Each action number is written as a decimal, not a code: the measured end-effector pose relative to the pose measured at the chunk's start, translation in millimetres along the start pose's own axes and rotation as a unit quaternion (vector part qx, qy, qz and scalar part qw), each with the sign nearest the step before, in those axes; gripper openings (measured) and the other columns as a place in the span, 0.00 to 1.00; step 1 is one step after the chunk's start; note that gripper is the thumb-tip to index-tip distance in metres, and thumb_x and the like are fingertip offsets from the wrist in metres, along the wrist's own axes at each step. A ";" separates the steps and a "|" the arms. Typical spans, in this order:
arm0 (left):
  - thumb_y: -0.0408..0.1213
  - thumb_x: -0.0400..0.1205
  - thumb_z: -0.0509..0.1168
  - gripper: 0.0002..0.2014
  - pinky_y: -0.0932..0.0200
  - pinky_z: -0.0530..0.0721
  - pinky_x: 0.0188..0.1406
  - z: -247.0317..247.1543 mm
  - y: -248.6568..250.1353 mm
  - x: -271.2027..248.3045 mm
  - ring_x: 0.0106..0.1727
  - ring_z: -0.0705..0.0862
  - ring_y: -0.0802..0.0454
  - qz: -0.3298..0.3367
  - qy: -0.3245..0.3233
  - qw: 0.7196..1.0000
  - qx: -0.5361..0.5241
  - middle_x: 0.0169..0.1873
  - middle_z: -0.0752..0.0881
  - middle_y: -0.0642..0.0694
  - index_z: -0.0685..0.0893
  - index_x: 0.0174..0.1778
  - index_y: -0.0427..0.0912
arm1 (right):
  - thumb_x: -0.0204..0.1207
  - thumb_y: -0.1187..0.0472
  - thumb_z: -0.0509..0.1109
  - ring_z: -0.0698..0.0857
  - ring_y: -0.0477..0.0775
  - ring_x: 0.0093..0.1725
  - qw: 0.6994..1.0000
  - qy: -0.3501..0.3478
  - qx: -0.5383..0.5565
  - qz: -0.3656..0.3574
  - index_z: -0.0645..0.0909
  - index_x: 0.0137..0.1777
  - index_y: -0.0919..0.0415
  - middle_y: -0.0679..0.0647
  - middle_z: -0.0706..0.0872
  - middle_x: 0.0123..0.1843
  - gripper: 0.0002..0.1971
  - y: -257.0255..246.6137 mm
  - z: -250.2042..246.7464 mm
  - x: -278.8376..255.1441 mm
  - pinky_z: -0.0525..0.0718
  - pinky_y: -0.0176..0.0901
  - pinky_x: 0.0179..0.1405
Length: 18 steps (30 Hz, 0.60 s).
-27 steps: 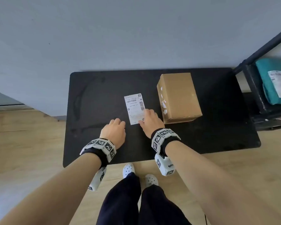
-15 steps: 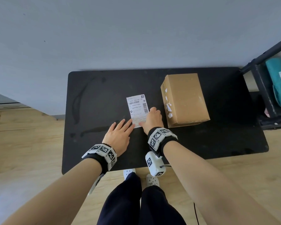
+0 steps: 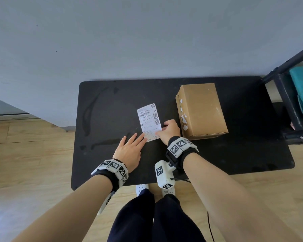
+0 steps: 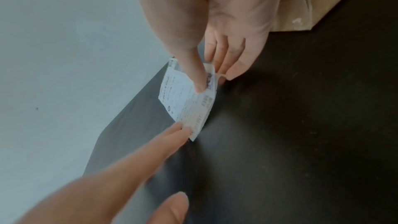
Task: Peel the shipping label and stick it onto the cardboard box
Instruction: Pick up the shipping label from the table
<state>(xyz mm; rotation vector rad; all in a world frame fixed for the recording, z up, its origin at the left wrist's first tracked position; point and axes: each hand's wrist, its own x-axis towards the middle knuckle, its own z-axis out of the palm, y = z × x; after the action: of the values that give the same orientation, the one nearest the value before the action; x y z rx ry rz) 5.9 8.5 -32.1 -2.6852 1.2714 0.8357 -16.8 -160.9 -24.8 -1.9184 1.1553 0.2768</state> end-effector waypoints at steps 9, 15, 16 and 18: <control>0.38 0.87 0.52 0.25 0.54 0.52 0.83 -12.8 12.8 -7.0 0.85 0.50 0.50 -0.099 0.060 0.982 -0.148 0.84 0.56 0.48 0.60 0.82 0.45 | 0.73 0.69 0.72 0.90 0.58 0.51 0.994 -0.057 0.042 -0.085 0.88 0.50 0.66 0.61 0.91 0.54 0.07 4.6 -13.3 -3.8 0.90 0.55 0.51; 0.40 0.86 0.56 0.16 0.51 0.82 0.57 -48.2 17.6 -3.5 0.53 0.85 0.45 -0.253 0.108 0.826 -0.492 0.52 0.89 0.41 0.86 0.56 0.35 | 0.75 0.74 0.69 0.89 0.58 0.50 0.975 -0.100 0.153 -0.125 0.84 0.54 0.74 0.67 0.88 0.58 0.09 -14.0 -47.2 -22.6 0.90 0.37 0.39; 0.41 0.86 0.56 0.17 0.53 0.83 0.52 -56.3 20.2 -2.8 0.49 0.86 0.46 -0.252 0.106 0.786 -0.555 0.49 0.89 0.42 0.86 0.56 0.33 | 0.75 0.74 0.69 0.89 0.57 0.50 0.973 -0.104 0.156 -0.132 0.83 0.54 0.73 0.67 0.88 0.58 0.09 -16.7 -52.6 -24.9 0.89 0.36 0.38; 0.43 0.86 0.58 0.17 0.58 0.82 0.48 -74.9 25.9 -4.9 0.48 0.87 0.47 -0.243 0.103 0.732 -0.629 0.47 0.89 0.43 0.86 0.55 0.35 | 0.75 0.74 0.69 0.88 0.55 0.47 0.970 -0.107 0.165 -0.143 0.83 0.54 0.73 0.68 0.88 0.58 0.08 -22.7 -62.8 -28.2 0.89 0.33 0.36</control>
<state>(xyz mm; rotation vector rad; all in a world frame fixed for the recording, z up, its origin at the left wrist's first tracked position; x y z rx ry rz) 18.0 -25.5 38.6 -3.7935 -0.3776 1.7513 -28.1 -186.6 42.1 -1.6849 0.7198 0.1199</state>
